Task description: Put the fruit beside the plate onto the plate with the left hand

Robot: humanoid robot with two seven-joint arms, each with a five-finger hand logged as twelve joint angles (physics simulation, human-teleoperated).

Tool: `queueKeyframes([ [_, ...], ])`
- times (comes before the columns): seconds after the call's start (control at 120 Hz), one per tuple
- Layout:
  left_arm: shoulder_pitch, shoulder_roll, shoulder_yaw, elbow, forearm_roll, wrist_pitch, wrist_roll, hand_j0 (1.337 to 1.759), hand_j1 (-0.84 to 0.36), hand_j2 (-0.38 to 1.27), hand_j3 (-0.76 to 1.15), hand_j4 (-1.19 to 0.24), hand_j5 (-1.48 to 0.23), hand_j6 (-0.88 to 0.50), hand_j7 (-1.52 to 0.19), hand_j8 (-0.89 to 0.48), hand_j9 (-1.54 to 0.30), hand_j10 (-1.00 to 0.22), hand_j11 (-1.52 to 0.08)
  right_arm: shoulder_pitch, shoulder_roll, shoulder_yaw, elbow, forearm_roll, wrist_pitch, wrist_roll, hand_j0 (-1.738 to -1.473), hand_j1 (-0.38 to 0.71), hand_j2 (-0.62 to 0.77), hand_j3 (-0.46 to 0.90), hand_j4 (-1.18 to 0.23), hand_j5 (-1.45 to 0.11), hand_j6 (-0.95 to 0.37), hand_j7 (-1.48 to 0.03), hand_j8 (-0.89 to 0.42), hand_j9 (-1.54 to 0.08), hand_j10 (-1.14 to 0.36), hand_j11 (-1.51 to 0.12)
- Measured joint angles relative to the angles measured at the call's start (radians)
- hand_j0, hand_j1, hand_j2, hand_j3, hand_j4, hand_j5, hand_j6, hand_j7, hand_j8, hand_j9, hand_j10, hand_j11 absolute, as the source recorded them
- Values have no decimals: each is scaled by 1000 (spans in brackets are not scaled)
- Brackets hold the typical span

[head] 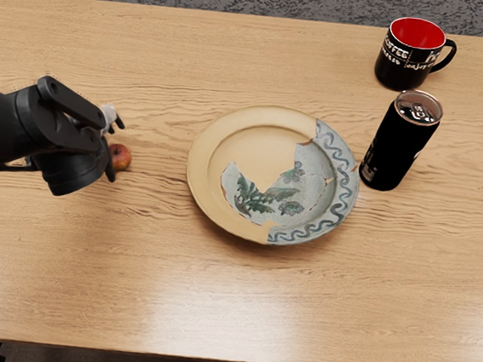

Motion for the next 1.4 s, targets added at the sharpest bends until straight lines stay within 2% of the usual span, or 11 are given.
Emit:
queueKeyframes([
  [0.175,3,-4,7,0,-6,12,-8,1658,-16,61,0,-305,-396,-305,-396,-305,-396,-305,-396,0,0,0,0,0,0,0,-1658,-331,-3,0,-15,-20,-15,-20,-15,-20,-15,-20],
  [0.6,16,-6,9,-4,-41,12,-13,1658,-151,84,0,-417,-542,-417,-542,-417,-542,-417,-542,0,0,0,0,0,0,0,-1658,-331,-3,0,-15,-20,-15,-20,-15,-20,-15,-20],
  [1.208,15,-41,12,-3,-45,12,-13,1658,-177,89,0,-441,-568,-422,-571,-440,-571,-440,-571,0,0,0,0,0,0,0,-1658,-331,-3,0,-15,-20,-15,-20,-15,-20,-15,-20],
  [1.292,16,-43,9,-3,-47,-5,-12,1658,-268,78,0,-526,-671,-453,-678,-509,-679,-521,-679,0,0,0,0,0,0,0,-1658,-331,-3,0,-15,-20,-15,-20,-15,-20,-15,-20],
  [1.375,10,-41,8,-1,-43,-71,-10,1654,-332,176,0,-606,-787,-402,-799,-455,-838,-629,-838,0,0,0,0,0,0,0,-1658,-331,-3,0,-15,-20,-15,-20,-15,-20,-15,-20],
  [1.4,8,-40,9,-1,-43,-85,-10,1654,-345,222,0,-627,-812,-352,-834,-436,-827,-656,-874,0,0,0,0,0,0,0,-1658,-331,-3,0,-15,-20,-15,-20,-15,-20,-15,-20],
])
